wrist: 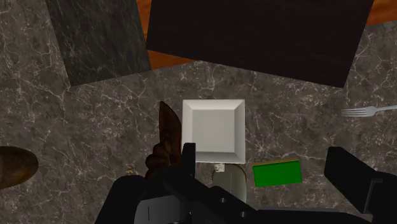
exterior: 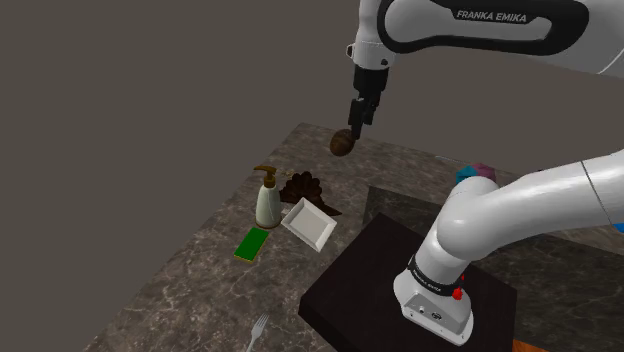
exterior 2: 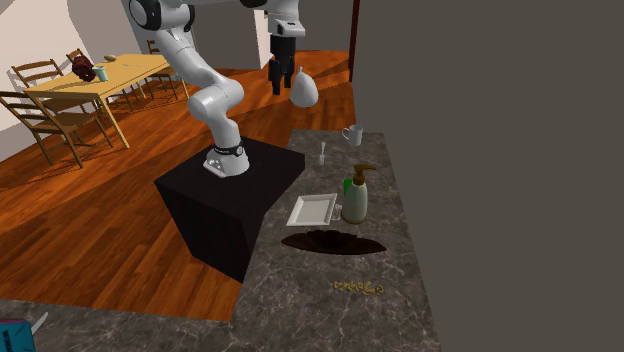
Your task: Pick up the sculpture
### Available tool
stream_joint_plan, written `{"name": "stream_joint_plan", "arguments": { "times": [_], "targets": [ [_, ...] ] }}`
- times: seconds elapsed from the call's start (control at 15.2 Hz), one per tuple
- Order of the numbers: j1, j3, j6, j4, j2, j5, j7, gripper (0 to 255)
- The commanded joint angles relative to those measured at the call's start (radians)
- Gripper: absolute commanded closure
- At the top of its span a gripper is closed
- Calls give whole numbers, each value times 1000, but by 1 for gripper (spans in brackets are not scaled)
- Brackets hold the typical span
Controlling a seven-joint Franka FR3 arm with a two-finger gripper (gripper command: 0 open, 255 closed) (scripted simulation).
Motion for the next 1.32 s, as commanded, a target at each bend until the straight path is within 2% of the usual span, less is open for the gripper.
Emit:
{"name": "stream_joint_plan", "arguments": {
  "times": [0.0, 0.73, 1.25],
  "targets": [
    [0, 0, 0, 0, 0, 0, 0, 0],
    [-49, -149, 356, -78, 267, 0, -99, 0],
    [-63, -244, 580, -27, 547, 73, -209, 0]
  ]
}}
